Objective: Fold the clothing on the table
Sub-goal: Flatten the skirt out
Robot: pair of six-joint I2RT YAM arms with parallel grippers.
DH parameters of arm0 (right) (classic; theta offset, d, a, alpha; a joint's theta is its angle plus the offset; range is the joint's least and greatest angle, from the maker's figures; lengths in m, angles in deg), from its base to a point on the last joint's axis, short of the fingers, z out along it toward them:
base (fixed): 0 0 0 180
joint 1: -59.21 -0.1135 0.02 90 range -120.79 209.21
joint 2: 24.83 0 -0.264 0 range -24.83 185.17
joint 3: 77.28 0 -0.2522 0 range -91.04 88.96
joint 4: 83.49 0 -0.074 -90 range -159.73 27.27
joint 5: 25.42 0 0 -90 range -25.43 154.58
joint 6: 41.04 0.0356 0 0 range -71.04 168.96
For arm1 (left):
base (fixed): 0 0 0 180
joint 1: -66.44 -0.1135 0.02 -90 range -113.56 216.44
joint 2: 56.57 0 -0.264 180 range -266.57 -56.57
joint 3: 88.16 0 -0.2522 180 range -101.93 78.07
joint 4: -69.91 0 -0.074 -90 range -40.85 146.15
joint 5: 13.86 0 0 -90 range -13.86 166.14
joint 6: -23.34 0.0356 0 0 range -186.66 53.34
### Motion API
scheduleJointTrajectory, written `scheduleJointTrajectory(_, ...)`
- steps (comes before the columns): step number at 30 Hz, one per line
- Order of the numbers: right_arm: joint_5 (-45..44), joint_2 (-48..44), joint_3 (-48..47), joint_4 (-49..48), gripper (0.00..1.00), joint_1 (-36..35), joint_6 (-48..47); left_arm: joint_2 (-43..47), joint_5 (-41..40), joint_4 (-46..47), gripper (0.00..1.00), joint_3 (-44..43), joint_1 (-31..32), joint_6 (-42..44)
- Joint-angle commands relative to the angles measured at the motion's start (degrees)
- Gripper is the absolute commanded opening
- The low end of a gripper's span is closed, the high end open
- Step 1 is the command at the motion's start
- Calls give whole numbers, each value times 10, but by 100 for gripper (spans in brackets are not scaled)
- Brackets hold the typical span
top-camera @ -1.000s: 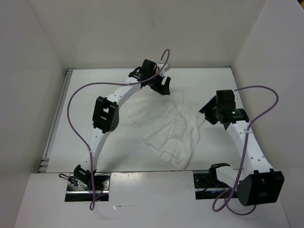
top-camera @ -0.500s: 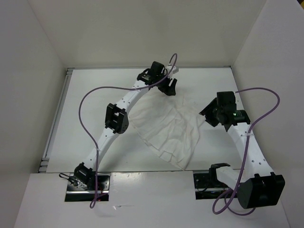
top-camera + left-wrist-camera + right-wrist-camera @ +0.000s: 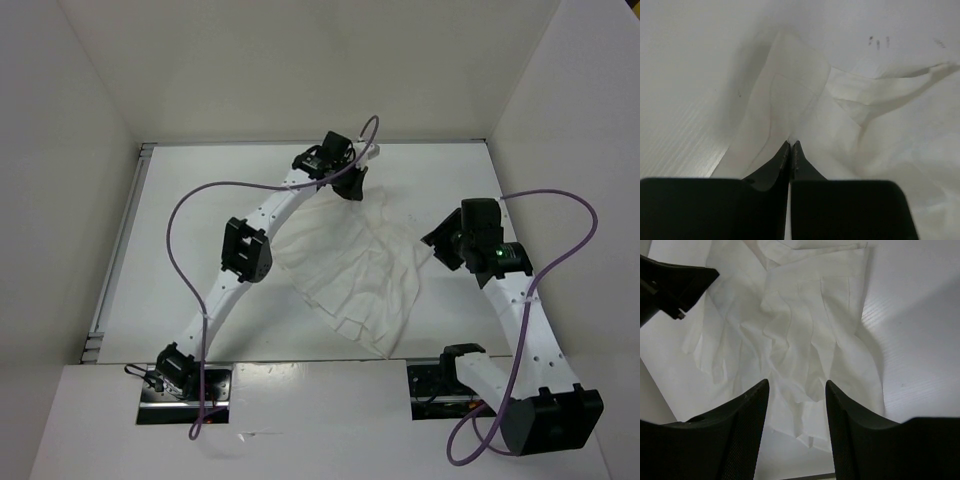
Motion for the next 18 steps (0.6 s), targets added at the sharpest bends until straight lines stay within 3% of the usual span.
scheduleJointTrajectory(1, 16, -29, 26, -36, 55, 4, 5, 161, 24, -8, 0, -32, 18, -17)
scheduleJointTrajectory(6, 0, -48, 39, -78, 55, 9, -25, 306, 99, 7, 0, 107, 24, -75)
scheduleJointTrajectory(11, -21, -48, 15, -97, 57, 14, -63, 375, 171, -2, 0, 194, 29, -132)
scheduleJointTrajectory(14, -42, -48, 1, -103, 57, 14, -76, 423, 230, 50, 0, 251, 46, -173)
scheduleJointTrajectory(18, -104, -53, -13, -109, 57, 20, -82, 451, 244, 45, 0, 240, 72, -192)
